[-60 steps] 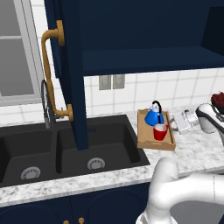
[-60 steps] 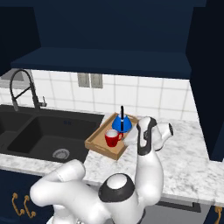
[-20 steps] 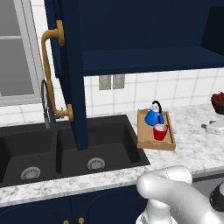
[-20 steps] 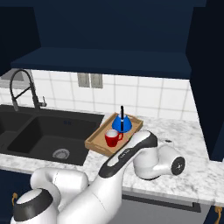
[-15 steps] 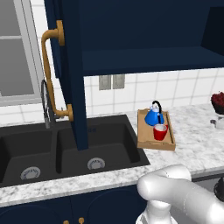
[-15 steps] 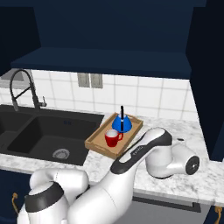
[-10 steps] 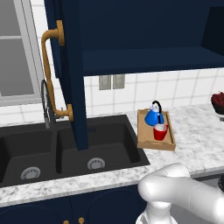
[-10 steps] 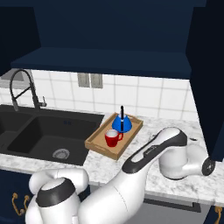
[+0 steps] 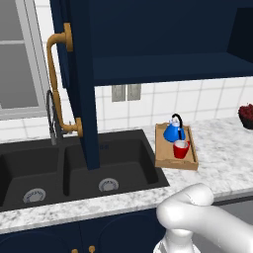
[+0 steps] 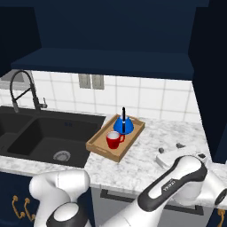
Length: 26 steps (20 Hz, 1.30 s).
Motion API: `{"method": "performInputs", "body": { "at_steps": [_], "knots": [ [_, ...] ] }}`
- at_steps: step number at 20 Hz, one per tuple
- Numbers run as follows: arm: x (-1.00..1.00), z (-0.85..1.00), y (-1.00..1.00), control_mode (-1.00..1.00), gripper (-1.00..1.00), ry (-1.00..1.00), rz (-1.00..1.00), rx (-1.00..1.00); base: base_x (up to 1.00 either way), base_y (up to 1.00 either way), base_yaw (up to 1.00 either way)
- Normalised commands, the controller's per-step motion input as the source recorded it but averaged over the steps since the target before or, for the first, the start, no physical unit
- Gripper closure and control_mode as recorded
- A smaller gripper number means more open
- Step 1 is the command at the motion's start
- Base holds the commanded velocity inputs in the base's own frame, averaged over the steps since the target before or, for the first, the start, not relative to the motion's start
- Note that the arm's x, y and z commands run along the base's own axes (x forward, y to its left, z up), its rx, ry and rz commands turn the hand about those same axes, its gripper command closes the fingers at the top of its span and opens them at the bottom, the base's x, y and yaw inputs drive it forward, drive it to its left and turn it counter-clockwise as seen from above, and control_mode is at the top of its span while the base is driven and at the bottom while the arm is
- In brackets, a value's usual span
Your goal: Pick the kettle from the counter and place it on the tray. Then pick the mug from the cabinet and place it on the tray. Then close the cabinet doors.
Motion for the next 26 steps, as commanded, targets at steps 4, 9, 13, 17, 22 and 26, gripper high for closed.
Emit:
{"method": "performInputs", "body": {
  "at_steps": [4,9,13,17,22,26],
  "knots": [
    [-0.02,0.11,-0.34,-1.0,-1.0,-0.24,0.0,0.0,0.0,0.0,0.0],
    [-0.11,0.23,-0.41,-1.0,-1.0,-0.23,0.0,0.0,0.0,0.0,0.0],
    [-0.17,0.35,-0.34,-1.0,-1.0,-0.08,0.0,-0.04,0.0,0.0,0.0],
    [-0.29,0.02,-0.37,-1.0,-1.0,-0.2,0.0,-0.04,0.0,0.0,0.0],
    [-0.17,0.11,-0.49,-1.0,-1.0,-0.28,0.01,0.0,0.0,0.0,0.0],
    [-0.12,0.21,-0.42,-1.0,-1.0,-0.26,0.04,0.0,0.0,0.0,0.0]
  ]
}}
